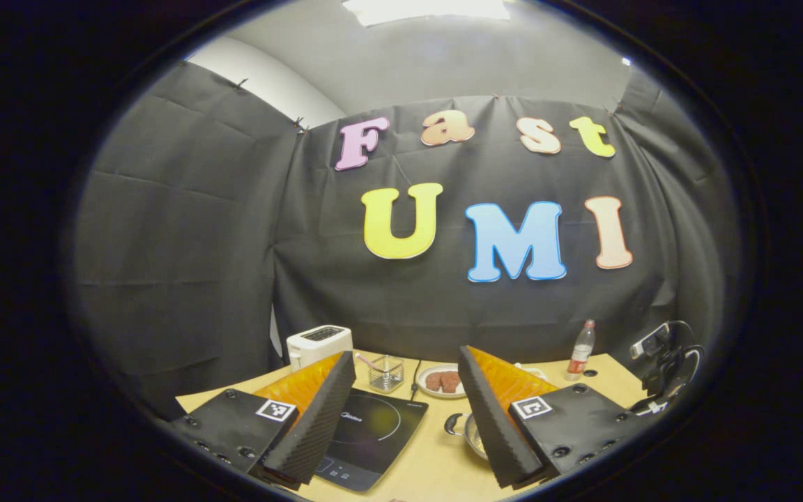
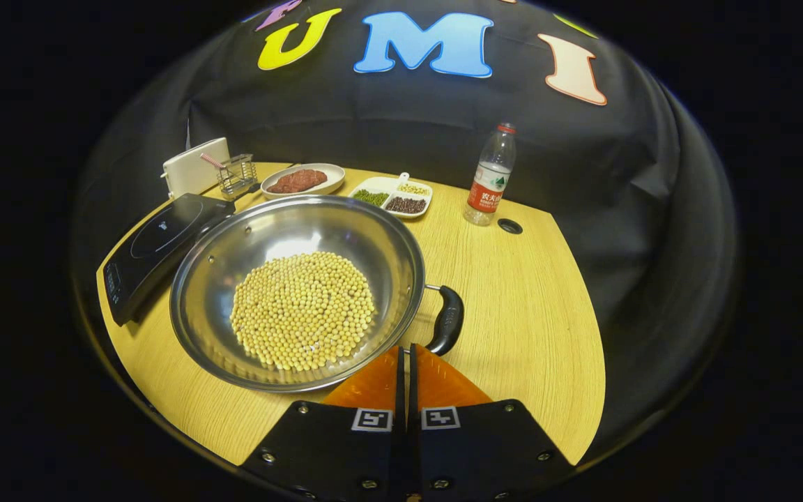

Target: First push the handle of the pot to place it horizontally, then grasp the pot with both hands and set it on the induction cooktop.

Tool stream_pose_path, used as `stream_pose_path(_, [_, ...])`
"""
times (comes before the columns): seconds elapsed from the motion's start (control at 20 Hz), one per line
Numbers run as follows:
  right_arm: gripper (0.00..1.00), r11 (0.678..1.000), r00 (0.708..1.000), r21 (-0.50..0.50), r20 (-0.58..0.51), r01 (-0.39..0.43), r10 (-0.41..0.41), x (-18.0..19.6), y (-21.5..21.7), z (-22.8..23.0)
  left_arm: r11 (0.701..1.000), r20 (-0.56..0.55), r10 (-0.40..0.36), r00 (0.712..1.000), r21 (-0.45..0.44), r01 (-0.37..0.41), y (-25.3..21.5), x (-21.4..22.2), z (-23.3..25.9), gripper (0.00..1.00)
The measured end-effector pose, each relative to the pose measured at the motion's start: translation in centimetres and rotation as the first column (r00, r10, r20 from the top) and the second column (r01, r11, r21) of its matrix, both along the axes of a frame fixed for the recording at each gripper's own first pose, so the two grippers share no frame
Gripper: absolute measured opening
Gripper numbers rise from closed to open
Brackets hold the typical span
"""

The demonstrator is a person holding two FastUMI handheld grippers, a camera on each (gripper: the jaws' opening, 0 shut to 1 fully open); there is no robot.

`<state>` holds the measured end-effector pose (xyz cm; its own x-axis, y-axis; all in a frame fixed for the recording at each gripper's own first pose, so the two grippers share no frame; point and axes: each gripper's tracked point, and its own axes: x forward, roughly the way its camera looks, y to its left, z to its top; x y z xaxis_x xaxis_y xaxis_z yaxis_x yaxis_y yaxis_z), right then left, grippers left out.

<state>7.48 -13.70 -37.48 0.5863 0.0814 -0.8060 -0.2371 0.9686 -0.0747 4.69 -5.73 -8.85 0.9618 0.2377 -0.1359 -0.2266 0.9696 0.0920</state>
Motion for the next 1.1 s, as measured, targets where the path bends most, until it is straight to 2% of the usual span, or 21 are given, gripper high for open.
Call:
stream_pose_path(0.35, [0.01,0.998,0.999,0.05,-0.013,-0.033,0.033,0.9,-0.3,-0.9,1.0,-0.029,0.024,0.999,0.005,-0.024,-2.7,1.7,-2.2,0.97])
stream_pose_path(0.6, [0.01,0.996,0.998,0.092,0.054,0.012,-0.017,1.7,-1.7,1.3,1.0,-0.079,0.003,0.997,-0.009,-0.004,-4.5,3.3,-5.9,0.99])
stream_pose_path(0.65, [0.04,0.993,0.997,0.111,0.069,0.027,-0.035,1.8,-1.9,1.9,1.0,-0.096,-0.008,0.995,-0.018,0.006,-4.8,3.7,-6.8,0.99])
stream_pose_path(0.7, [0.3,0.991,0.995,0.127,0.083,0.04,-0.051,1.8,-2.0,2.5,1.0,-0.113,-0.018,0.993,-0.026,0.015,-5.0,4.0,-8.0,0.97])
stream_pose_path(0.75, [0.36,0.99,0.993,0.133,0.096,0.055,-0.068,2.0,-2.3,2.9,0.999,-0.133,-0.028,0.991,-0.032,0.024,-5.2,4.5,-9.2,0.94])
stream_pose_path(0.8, [0.67,0.988,0.99,0.136,0.108,0.072,-0.087,2.0,-2.6,3.2,0.999,-0.159,-0.036,0.987,-0.037,0.03,-5.3,4.8,-10.5,0.99])
stream_pose_path(0.85, [0.79,0.987,0.987,0.135,0.124,0.087,-0.104,2.3,-2.9,3.4,0.998,-0.185,-0.046,0.982,-0.045,0.038,-5.3,5.2,-11.9,0.97])
stream_pose_path(0.9, [1.0,0.985,0.984,0.139,0.135,0.1,-0.119,2.5,-3.0,3.8,0.997,-0.21,-0.063,0.976,-0.057,0.052,-5.5,5.5,-13.1,0.97])
stream_pose_path(0.95, [1.0,0.983,0.981,0.144,0.139,0.113,-0.133,2.5,-3.0,4.1,0.995,-0.232,-0.079,0.969,-0.07,0.064,-5.8,5.9,-14.3,0.94])
stream_pose_path(1.1, [1.0,0.975,0.977,0.163,0.127,0.152,-0.173,2.5,-2.6,4.1,0.99,-0.304,-0.12,0.945,-0.104,0.093,-5.8,7.1,-18.1,0.97])
